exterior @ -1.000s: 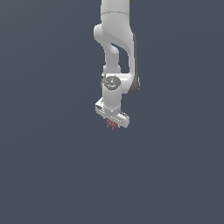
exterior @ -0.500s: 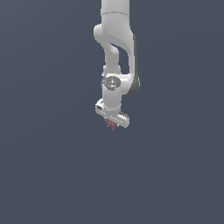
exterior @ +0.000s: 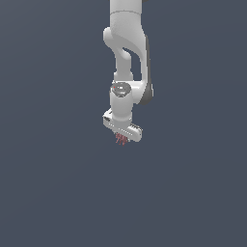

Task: Pick up the object and move it to a goal position.

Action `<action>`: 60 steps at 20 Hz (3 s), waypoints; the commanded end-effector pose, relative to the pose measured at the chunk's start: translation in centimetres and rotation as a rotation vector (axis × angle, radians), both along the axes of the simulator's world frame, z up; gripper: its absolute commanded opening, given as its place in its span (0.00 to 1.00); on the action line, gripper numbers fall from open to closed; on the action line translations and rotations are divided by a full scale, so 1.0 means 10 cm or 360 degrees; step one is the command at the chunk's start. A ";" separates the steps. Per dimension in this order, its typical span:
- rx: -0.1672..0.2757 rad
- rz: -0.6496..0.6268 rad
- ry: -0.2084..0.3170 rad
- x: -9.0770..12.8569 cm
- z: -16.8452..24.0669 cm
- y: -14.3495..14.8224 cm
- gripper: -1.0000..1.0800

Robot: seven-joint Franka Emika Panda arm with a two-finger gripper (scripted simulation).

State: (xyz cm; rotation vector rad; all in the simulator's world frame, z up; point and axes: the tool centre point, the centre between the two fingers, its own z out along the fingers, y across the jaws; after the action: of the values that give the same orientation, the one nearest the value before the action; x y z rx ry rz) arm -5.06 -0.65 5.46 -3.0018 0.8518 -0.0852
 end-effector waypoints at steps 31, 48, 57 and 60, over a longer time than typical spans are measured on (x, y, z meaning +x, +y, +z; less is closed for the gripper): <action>0.0087 0.0145 -0.1223 1.66 2.70 -0.99 0.00; 0.0127 0.0190 -0.1579 1.73 3.64 -1.28 0.00; 0.0149 0.0212 -0.1747 1.69 4.08 -1.42 0.00; 0.0155 0.0218 -0.1795 1.68 4.20 -1.46 0.00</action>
State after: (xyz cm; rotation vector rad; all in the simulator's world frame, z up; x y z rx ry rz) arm 11.81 -15.07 46.81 -2.2849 0.4632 -1.4469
